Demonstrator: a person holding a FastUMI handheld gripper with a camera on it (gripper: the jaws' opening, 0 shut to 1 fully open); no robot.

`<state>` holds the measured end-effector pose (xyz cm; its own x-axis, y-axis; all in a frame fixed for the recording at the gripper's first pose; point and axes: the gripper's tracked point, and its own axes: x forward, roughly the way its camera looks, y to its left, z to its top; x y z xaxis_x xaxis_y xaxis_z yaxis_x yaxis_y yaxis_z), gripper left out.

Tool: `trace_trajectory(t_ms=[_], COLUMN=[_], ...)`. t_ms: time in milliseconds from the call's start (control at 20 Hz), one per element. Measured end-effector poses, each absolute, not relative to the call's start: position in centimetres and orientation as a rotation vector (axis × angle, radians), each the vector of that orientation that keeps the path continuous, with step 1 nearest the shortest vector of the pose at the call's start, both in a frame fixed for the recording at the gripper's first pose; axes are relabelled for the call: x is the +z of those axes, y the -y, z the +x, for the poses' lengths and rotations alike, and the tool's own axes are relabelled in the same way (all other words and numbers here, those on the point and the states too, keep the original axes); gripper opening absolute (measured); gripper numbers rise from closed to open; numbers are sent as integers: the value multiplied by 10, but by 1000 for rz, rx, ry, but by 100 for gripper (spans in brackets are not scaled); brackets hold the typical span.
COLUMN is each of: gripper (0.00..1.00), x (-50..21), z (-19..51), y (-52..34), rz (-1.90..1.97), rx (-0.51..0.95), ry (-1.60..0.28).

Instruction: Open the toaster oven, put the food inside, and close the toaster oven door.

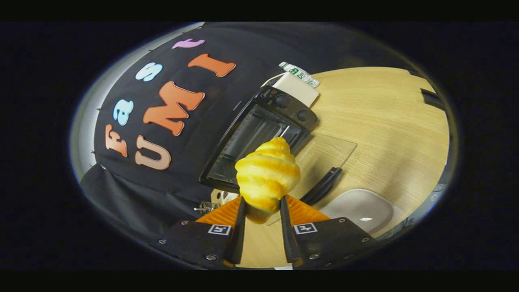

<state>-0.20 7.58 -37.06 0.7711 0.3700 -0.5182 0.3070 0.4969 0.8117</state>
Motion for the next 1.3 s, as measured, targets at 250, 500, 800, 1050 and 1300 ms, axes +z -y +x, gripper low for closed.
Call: trace_trajectory(t_ms=[250,500,800,1050,1300], gripper=[42,42,42,59,65], x=[-386,-405,-409,-424,-427], z=[64,117,169,181,181], y=[-103,-117,-120,-128,-127], rz=[1152,1211,1220,1193,1172], rx=[90,81,70,56,51], ry=[-726,-737,-709,-734,-723])
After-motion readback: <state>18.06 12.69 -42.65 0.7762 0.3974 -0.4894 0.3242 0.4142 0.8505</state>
